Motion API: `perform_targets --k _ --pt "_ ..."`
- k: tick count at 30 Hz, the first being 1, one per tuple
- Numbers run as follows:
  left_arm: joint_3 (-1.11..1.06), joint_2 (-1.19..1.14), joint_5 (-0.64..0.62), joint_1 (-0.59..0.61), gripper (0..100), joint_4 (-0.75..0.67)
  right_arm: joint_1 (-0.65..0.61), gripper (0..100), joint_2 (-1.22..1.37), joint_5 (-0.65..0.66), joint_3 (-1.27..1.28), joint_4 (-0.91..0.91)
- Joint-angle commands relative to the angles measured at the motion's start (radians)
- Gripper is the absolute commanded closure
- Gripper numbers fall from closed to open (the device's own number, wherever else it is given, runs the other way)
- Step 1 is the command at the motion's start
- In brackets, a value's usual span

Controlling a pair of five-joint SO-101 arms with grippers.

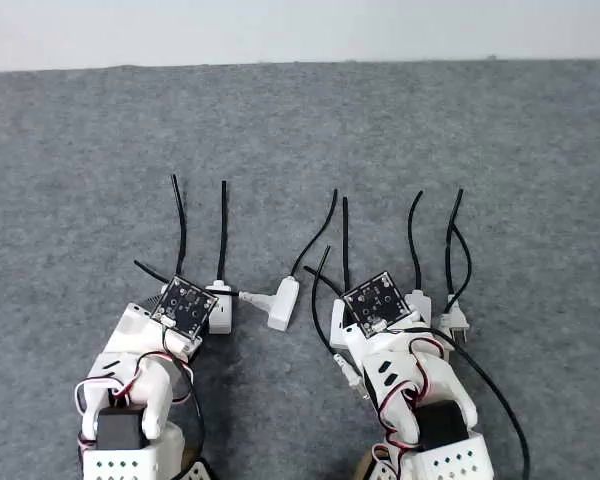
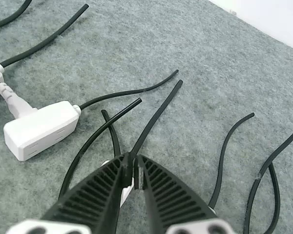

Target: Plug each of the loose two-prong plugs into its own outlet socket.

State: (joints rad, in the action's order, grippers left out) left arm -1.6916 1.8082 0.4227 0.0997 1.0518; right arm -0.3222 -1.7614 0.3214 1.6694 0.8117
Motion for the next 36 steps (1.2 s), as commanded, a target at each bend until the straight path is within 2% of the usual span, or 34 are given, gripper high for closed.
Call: perform_targets --k 1,5,11,31,36 --pt "0.008 0.014 0.003 0.009 76 -0.023 0.001 97.7 0.001 -0.003 0.015 -0.002" --pt "0.008 0.014 0.003 0.009 76 -0.023 0.001 95.8 0.001 -0.003 0.015 -0.008" --pt "0.008 0.014 0.003 0.009 76 -0.023 0.001 81.0 0.002 -0.009 0.015 0.001" --pt "0.008 0.014 0.005 0.011 76 -0.021 0.012 83.9 0.008 -0.009 0.015 0.001" --pt "0.008 0.014 0.008 0.011 90 -0.014 0.048 95.7 0.001 -0.009 0.015 -0.007"
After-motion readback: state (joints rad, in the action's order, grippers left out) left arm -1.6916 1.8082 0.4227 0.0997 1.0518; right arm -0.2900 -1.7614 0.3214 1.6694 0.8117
